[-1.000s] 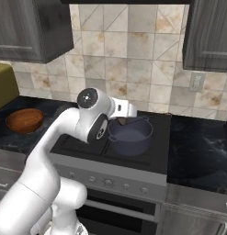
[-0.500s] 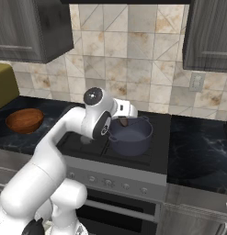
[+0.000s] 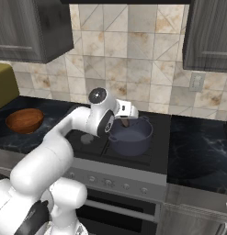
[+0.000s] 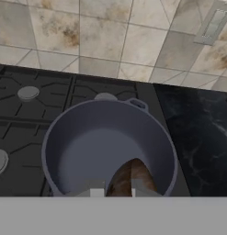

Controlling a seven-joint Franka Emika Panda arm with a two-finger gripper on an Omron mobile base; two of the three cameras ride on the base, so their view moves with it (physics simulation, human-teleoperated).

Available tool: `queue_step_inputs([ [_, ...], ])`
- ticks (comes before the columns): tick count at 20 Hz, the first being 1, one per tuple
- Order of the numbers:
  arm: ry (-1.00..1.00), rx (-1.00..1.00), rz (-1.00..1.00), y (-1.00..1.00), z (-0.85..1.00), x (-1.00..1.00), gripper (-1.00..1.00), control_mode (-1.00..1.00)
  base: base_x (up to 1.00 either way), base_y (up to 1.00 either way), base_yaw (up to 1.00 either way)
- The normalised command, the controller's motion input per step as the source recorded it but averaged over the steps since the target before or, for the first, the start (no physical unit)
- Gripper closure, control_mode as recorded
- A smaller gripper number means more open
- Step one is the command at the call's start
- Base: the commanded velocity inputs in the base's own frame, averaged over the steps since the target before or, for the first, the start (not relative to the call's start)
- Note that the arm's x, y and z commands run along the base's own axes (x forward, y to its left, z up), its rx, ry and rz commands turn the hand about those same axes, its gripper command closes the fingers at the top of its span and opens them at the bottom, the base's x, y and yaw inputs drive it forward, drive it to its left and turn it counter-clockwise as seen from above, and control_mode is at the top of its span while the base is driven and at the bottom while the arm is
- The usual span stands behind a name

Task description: Open the cabinet and move the ladle to the pot. Then close the cabinet.

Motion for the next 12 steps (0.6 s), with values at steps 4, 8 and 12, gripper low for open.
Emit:
queue_step_inputs([
  [4,0.01,0.0,0.0,-0.01,-0.29,0.25,1.0,-1.0,0.0,0.0,0.0],
  [8,0.01,0.0,0.0,-0.06,-0.3,0.23,1.0,-1.0,0.0,0.0,0.0],
  [12,0.01,0.01,0.0,-0.15,-0.31,0.19,1.0,-1.0,0.0,0.0,0.0],
])
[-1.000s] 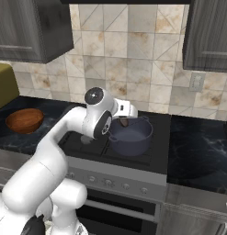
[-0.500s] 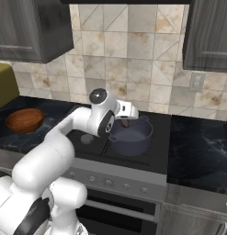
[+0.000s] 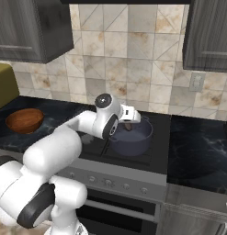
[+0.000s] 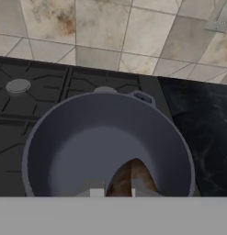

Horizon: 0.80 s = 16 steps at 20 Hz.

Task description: Open the cabinet and move the ladle to the pot. Then close the cabinet.

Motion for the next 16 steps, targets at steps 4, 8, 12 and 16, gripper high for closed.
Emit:
queue_step_inputs([
  [4,0.04,0.01,0.0,-0.15,-0.31,0.24,1.0,-1.0,0.0,0.0,0.0],
  [8,0.07,0.0,0.0,-0.08,-0.31,0.27,1.0,-1.0,0.0,0.0,0.0],
  [12,0.07,0.0,0.0,0.0,-0.27,0.27,1.0,-1.0,0.0,0.0,0.0],
  [16,0.06,0.0,0.0,0.0,-0.23,0.23,1.0,-1.0,0.0,0.0,0.0],
])
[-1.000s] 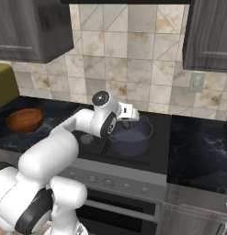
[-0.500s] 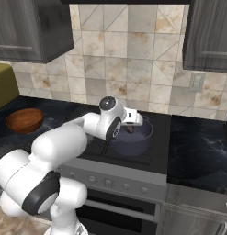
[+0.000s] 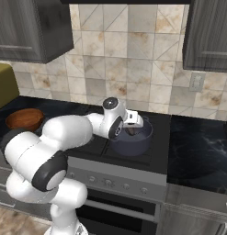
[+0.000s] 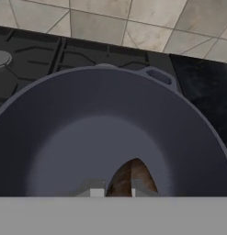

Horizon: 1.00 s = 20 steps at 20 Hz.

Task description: Open the cabinet and move the ladle to the pot. Then close the cabinet.

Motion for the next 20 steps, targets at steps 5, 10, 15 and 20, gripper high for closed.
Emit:
queue_step_inputs([
  [5,0.06,0.0,0.0,0.0,-0.21,0.25,1.0,-1.0,0.0,0.0,0.0],
  [10,0.02,0.0,0.0,-0.05,-0.17,0.25,1.0,-1.0,0.0,0.0,0.0],
  [15,0.0,0.0,0.0,-0.08,-0.15,0.2,1.0,-1.0,0.0,0.0,0.0],
  [20,0.0,0.0,0.0,-0.07,-0.16,0.21,1.0,-1.0,0.0,0.0,0.0],
])
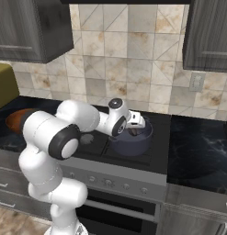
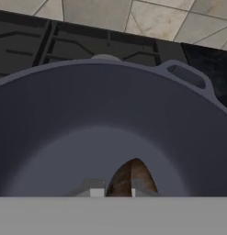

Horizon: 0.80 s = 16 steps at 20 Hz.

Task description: Open the cabinet and move the ladle to the pot. Then close the cabinet.

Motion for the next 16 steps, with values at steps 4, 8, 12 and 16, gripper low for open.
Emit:
queue_step_inputs([
  [4,0.0,0.0,0.0,-0.06,-0.11,0.13,1.0,-1.0,0.0,0.0,0.0],
  [8,0.0,0.0,0.0,0.0,-0.05,0.06,-1.0,-1.0,0.0,0.0,0.0],
  [12,0.0,0.01,0.0,-0.09,-0.04,0.0,-1.0,-1.0,0.0,0.0,0.0],
  [16,0.0,0.02,0.0,-0.1,-0.01,0.0,-1.0,-1.0,0.0,0.0,0.0],
])
